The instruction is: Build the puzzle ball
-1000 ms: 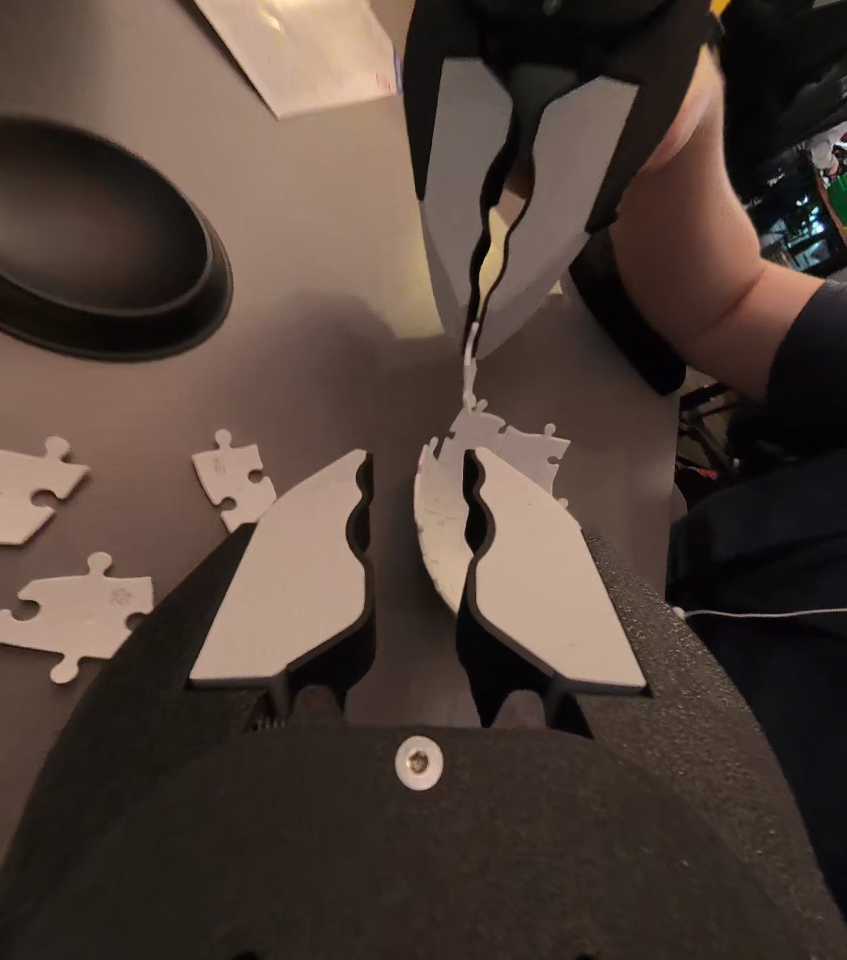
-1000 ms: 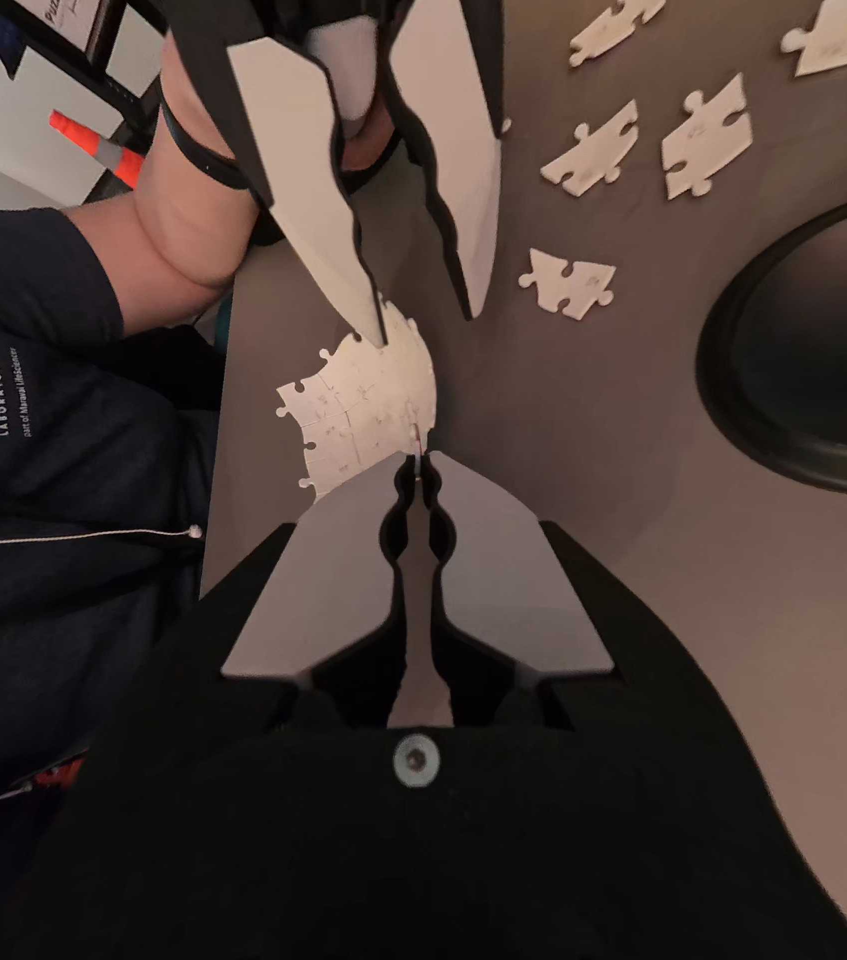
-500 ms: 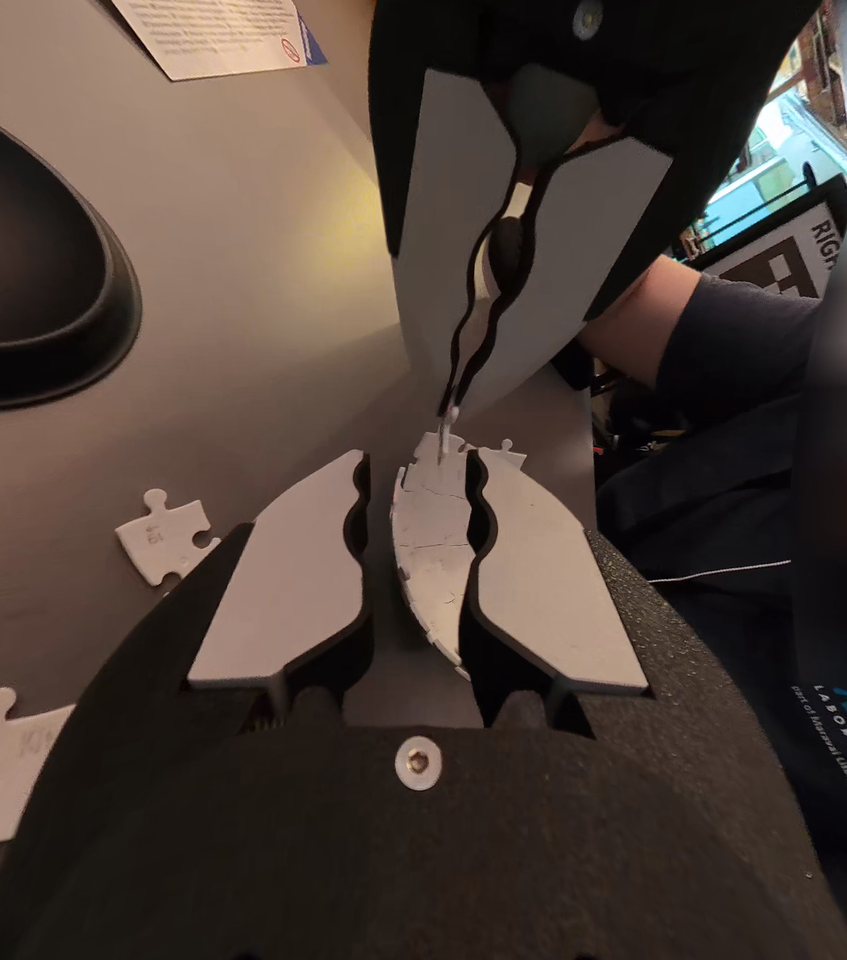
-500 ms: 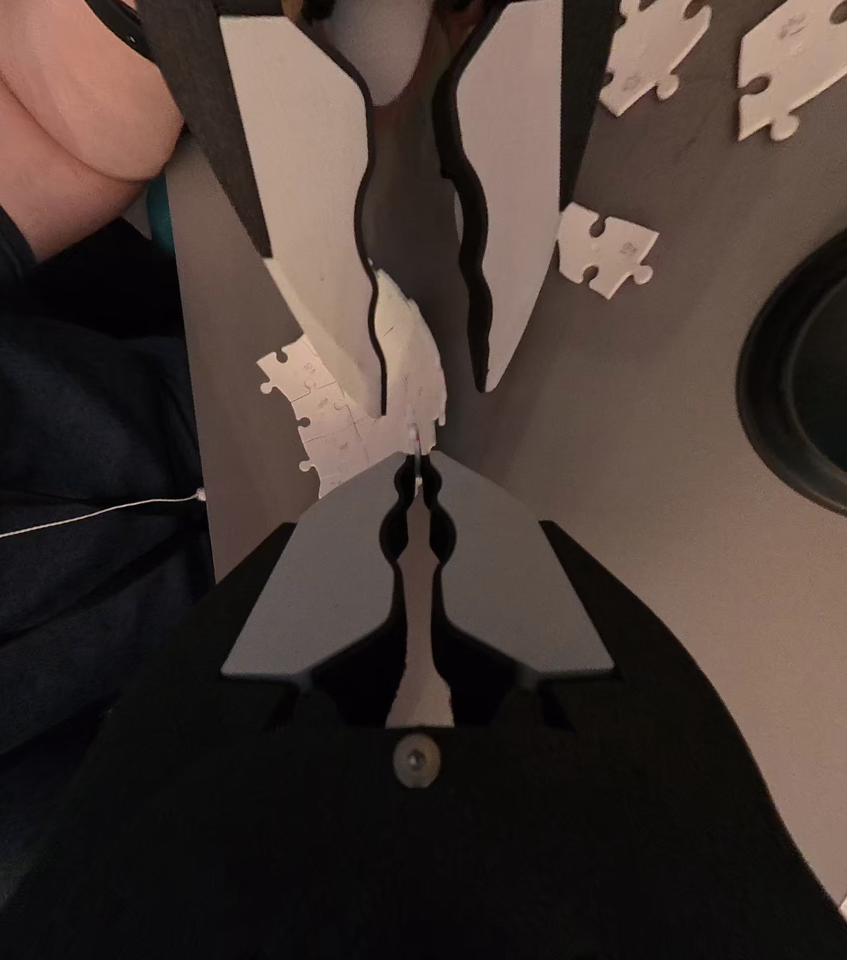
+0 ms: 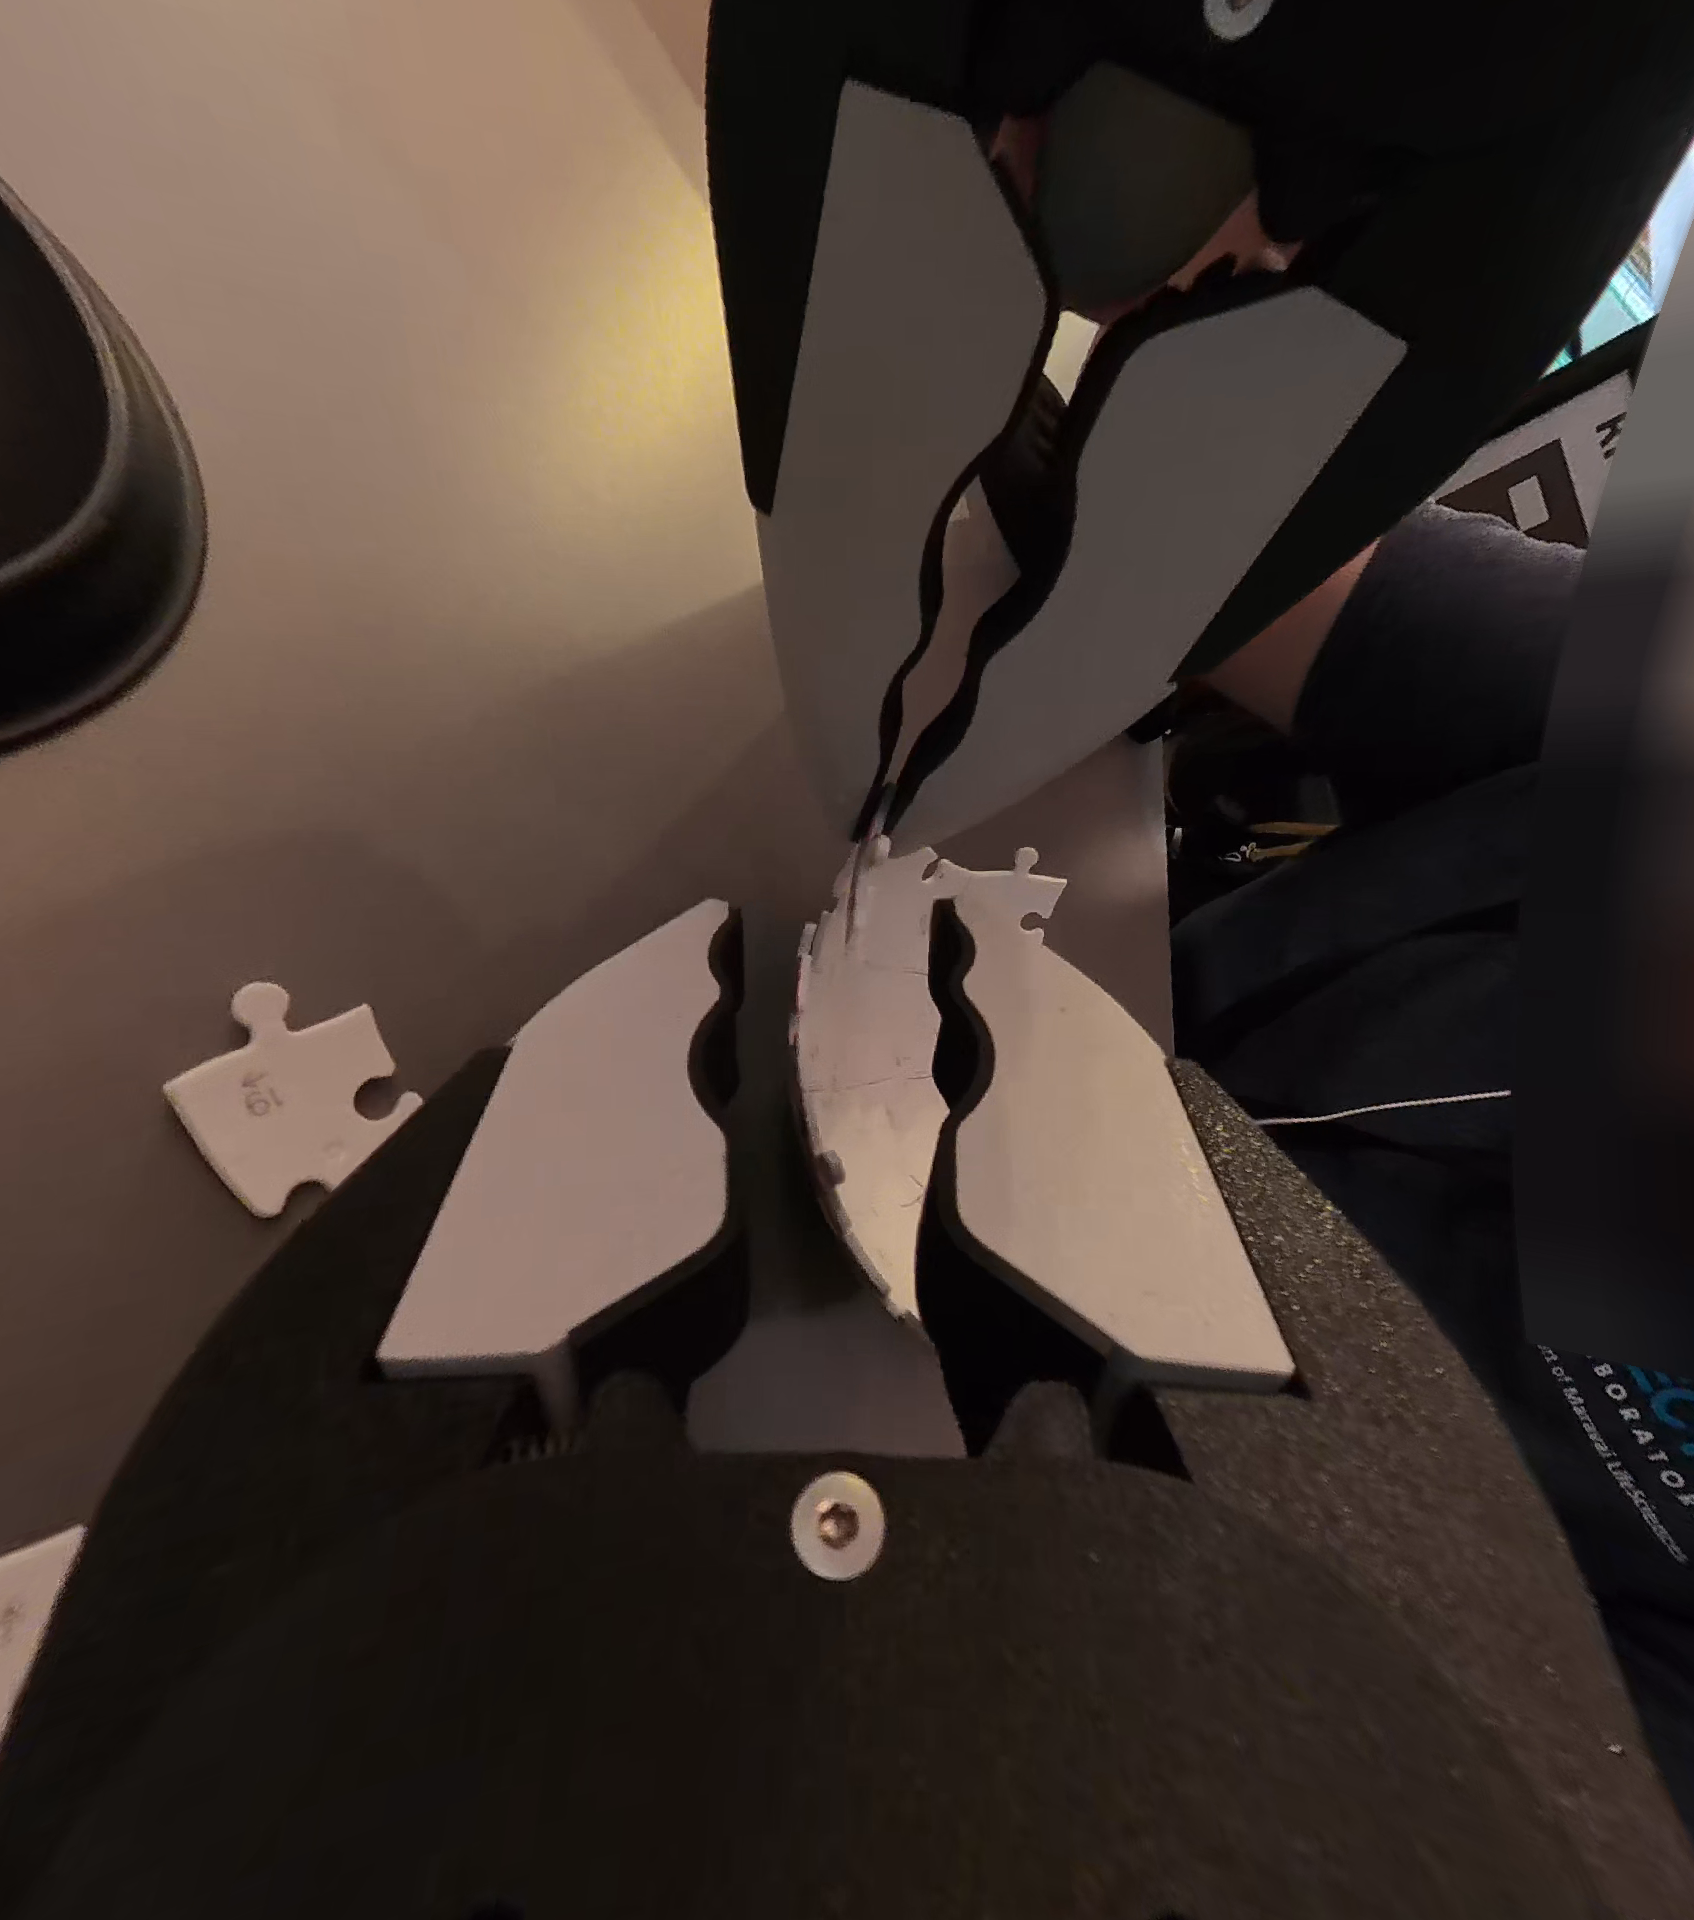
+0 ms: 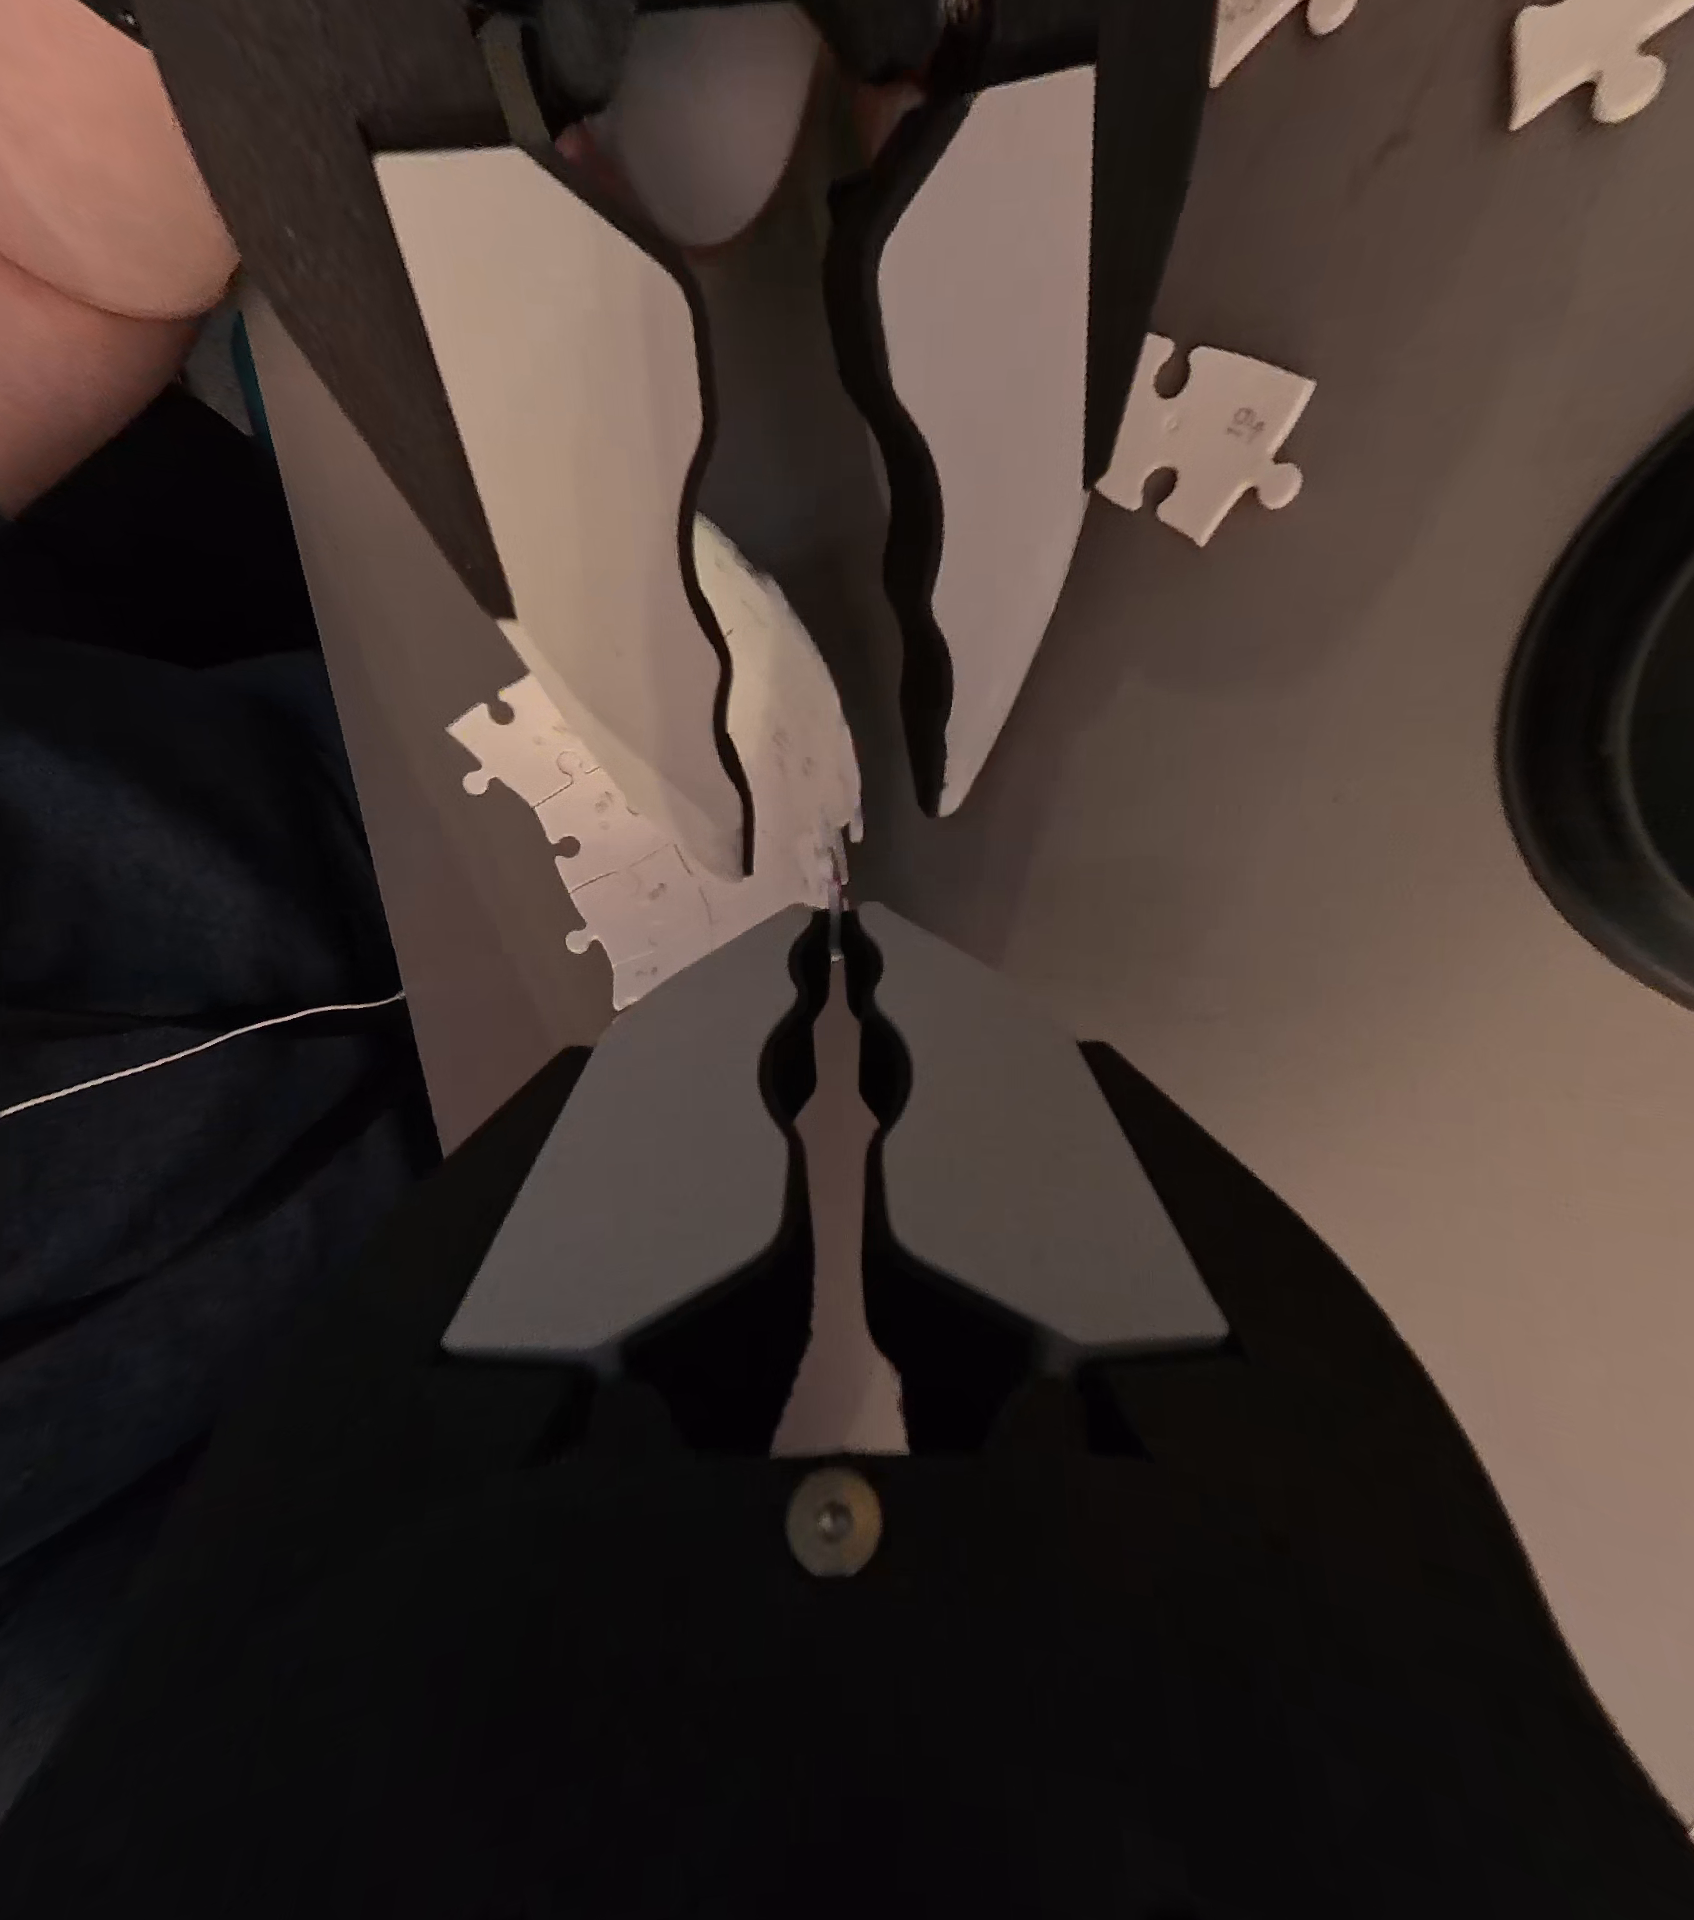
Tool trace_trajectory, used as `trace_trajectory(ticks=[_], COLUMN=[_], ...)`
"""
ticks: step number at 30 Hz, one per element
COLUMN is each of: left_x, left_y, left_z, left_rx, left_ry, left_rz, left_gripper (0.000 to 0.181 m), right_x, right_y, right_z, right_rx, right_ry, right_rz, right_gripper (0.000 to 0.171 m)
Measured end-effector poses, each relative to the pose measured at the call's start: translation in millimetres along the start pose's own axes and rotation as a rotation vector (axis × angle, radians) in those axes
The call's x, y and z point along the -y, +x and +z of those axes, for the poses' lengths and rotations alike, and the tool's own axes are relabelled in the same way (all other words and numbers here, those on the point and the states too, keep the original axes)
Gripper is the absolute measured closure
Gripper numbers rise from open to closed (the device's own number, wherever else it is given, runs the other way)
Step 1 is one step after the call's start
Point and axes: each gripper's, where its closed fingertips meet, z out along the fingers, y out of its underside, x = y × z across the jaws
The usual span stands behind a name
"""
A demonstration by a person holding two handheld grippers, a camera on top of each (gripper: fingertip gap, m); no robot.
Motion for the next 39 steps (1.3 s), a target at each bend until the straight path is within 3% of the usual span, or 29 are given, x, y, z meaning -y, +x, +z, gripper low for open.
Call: trace_trajectory(ticks=[18,21,28,32,35,37,39], left_x=[-7,3,45,51,48,43,41], left_y=[1,2,50,65,67,60,67], left_z=[-18,-26,-81,-86,-72,-65,-64], left_rx=[0.067,0.084,0.121,0.229,0.199,0.190,0.150], left_ry=[0.020,0.090,0.435,0.554,0.552,0.479,0.463], left_rz=[-0.002,0.024,0.331,0.563,0.608,0.549,0.576], left_gripper=[0.145,0.146,0.155,0.135,0.121,0.127,0.150], right_x=[2,6,9,7,4,2,1], right_y=[-5,-8,-11,-9,-7,-6,-6], right_z=[-2,-8,-22,-24,-21,-19,-17], right_rx=[0.008,-0.003,-0.024,-0.027,-0.028,-0.029,-0.023], right_ry=[0.016,0.045,0.102,0.106,0.087,0.074,0.067], right_rz=[-0.027,-0.043,-0.063,-0.058,-0.052,-0.051,-0.046], right_gripper=[0.168,0.168,0.168,0.168,0.168,0.168,0.168])
